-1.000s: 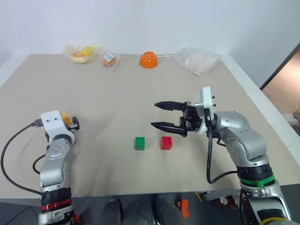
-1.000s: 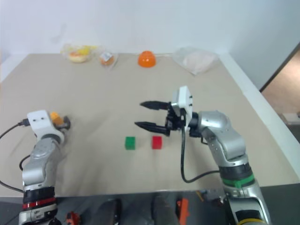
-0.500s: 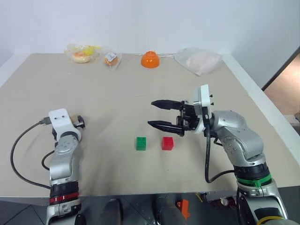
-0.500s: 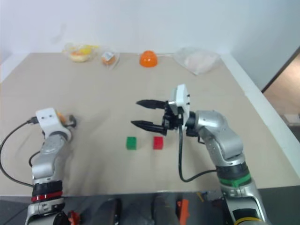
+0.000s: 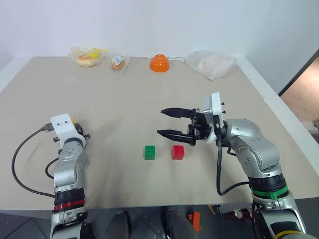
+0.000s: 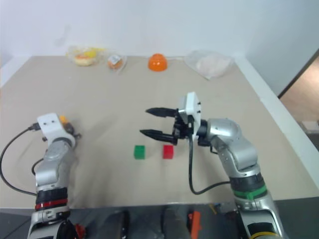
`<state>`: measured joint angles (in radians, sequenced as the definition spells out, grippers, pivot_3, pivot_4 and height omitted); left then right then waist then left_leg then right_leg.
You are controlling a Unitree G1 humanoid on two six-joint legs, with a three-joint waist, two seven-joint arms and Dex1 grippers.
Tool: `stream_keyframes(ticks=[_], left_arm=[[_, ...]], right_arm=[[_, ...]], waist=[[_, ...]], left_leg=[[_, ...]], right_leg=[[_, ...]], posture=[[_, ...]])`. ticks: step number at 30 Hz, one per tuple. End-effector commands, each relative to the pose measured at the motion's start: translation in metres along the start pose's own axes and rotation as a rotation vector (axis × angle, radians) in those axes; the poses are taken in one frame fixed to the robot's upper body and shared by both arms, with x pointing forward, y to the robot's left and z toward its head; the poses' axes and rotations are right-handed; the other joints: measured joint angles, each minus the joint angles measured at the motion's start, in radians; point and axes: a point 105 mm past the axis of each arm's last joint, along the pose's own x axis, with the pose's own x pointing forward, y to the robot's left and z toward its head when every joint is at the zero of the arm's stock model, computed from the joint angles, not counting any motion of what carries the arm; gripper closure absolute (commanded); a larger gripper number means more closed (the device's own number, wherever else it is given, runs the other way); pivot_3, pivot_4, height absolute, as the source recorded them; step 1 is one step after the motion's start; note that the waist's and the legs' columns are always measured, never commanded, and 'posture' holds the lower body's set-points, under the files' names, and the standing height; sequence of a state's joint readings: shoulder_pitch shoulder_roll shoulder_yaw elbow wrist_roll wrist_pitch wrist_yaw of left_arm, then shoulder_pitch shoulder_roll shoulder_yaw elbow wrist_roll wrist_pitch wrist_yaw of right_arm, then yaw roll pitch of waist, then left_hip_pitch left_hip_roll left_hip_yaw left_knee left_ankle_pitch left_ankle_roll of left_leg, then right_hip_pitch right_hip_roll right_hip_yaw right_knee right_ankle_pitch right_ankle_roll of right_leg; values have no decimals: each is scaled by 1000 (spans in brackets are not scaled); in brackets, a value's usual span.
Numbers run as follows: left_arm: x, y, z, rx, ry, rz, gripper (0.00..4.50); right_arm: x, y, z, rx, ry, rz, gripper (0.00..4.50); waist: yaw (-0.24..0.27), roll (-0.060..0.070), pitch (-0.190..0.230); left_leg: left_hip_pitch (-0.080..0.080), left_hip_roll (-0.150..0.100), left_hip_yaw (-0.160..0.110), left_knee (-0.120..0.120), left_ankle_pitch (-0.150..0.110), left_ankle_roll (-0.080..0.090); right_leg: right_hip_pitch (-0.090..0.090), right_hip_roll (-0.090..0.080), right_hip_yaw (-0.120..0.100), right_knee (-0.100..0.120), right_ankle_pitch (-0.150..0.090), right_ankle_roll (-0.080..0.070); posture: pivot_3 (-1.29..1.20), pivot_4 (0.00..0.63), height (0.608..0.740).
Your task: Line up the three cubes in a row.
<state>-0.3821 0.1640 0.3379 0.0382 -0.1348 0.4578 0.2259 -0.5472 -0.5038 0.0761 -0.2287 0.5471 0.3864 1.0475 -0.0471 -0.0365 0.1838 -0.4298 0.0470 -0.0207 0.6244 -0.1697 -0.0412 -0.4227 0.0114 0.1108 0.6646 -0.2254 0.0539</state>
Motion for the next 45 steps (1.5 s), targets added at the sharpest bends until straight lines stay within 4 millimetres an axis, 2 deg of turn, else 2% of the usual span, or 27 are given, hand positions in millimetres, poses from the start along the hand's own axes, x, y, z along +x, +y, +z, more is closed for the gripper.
stream_keyframes(ticks=[1,3,5,7,10,13,18,26,31,45], left_arm=[[1,-19,40,59,-198,-151,3221],[1,-26,56,96,-287,-247,3221],[-6,-42,75,94,-370,-479,3221],[-17,-55,85,108,-423,-681,3221],[-42,-62,83,147,-394,-1014,3221],[-61,-59,74,205,-338,-1237,3221],[-82,-44,46,442,-207,-1510,3221],[-104,-50,23,538,-115,-1765,3221],[-111,-56,8,525,-86,-1828,3221],[-93,-56,-1,575,-81,-1823,3221]], right_arm=[[-3,0,1,-25,6,6,1233],[-3,0,0,-26,10,8,1233],[-6,2,1,-20,19,20,1233],[-10,5,1,-15,29,36,1233],[-18,11,0,-15,56,56,1233],[-22,11,0,-14,67,45,1233],[-28,17,4,-4,73,45,1233],[-39,27,19,26,51,71,1233],[-42,36,12,19,95,78,1233],[-45,34,14,18,103,39,1233]], waist=[[0,0,0],[0,0,0],[0,0,0],[0,0,0],[-1,0,0],[-5,0,0],[-4,1,0],[-1,1,0],[-1,1,1],[-2,1,1]], left_leg=[[0,0,0,0,0,0],[0,0,0,0,0,0],[0,0,0,-1,0,0],[0,0,0,-2,0,0],[0,0,1,-3,0,-1],[0,1,1,-5,-1,-1],[0,2,0,-7,-1,-1],[0,2,1,-4,-1,-1],[0,2,1,-5,-1,-1],[0,2,1,-5,-1,-1]], right_leg=[[0,0,0,0,0,0],[0,0,0,0,-1,-2],[-1,0,0,0,-1,-2],[-1,0,0,0,-1,-2],[-1,-1,0,0,-3,-4],[-2,-1,0,0,-4,-3],[-4,1,-2,1,-8,-10],[-3,-1,-2,0,-8,-9],[-3,0,-2,1,-8,-10],[-3,0,-2,1,-8,-10]], posture=[[0,150,740],[0,150,740],[0,150,740],[0,150,740],[0,150,740],[0,150,740],[0,150,740],[0,150,740],[0,150,740],[0,150,740]])
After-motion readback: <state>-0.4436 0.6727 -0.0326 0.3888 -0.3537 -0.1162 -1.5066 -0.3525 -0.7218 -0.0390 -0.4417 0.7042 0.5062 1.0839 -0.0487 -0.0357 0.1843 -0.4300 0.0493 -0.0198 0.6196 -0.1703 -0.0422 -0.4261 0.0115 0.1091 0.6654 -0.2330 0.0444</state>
